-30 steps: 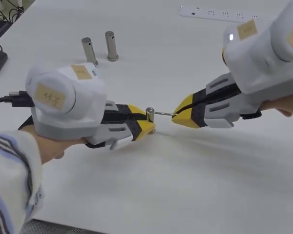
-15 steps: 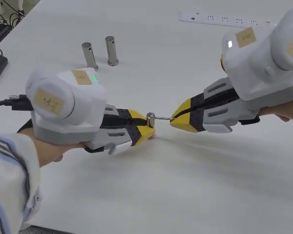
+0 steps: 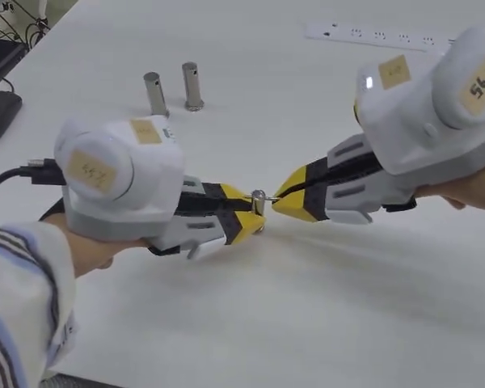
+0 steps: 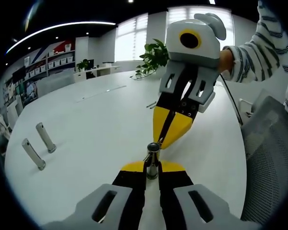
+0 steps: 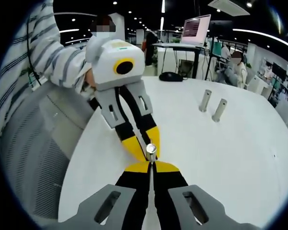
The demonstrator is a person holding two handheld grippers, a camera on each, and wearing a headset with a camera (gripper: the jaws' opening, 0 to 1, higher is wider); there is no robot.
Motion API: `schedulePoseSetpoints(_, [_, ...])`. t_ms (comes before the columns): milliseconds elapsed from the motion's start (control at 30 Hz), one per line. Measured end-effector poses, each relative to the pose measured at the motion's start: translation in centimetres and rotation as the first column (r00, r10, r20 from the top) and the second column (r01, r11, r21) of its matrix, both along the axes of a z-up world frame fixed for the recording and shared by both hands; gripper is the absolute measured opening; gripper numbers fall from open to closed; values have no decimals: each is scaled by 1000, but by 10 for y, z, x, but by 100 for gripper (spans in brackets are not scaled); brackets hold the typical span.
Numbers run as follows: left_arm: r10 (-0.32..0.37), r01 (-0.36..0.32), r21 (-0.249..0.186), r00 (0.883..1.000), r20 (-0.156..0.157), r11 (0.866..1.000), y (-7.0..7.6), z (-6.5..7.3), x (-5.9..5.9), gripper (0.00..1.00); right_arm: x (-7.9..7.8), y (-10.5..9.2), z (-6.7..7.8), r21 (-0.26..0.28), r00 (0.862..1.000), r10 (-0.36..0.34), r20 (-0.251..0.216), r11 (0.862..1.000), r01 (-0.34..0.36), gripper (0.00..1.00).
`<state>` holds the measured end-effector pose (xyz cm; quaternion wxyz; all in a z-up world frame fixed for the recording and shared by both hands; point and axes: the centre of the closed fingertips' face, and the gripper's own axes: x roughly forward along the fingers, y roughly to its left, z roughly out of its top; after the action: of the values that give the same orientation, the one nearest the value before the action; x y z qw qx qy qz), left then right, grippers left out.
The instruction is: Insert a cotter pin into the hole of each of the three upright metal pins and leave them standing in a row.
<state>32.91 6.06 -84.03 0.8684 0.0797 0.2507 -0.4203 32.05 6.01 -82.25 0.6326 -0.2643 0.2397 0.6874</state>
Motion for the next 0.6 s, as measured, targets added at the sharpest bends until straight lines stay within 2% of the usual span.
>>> schedulePoseSetpoints(367, [10, -10, -20, 1000, -6, 1000, 0, 0, -1, 8, 1, -1, -2, 0, 1000, 3, 19, 1000, -3, 7])
schedulePoseSetpoints(600, [13, -13, -27, 1000, -11, 1000, 0, 0, -1, 8, 1, -6, -1, -7, 1000, -11, 9, 1000, 11, 7])
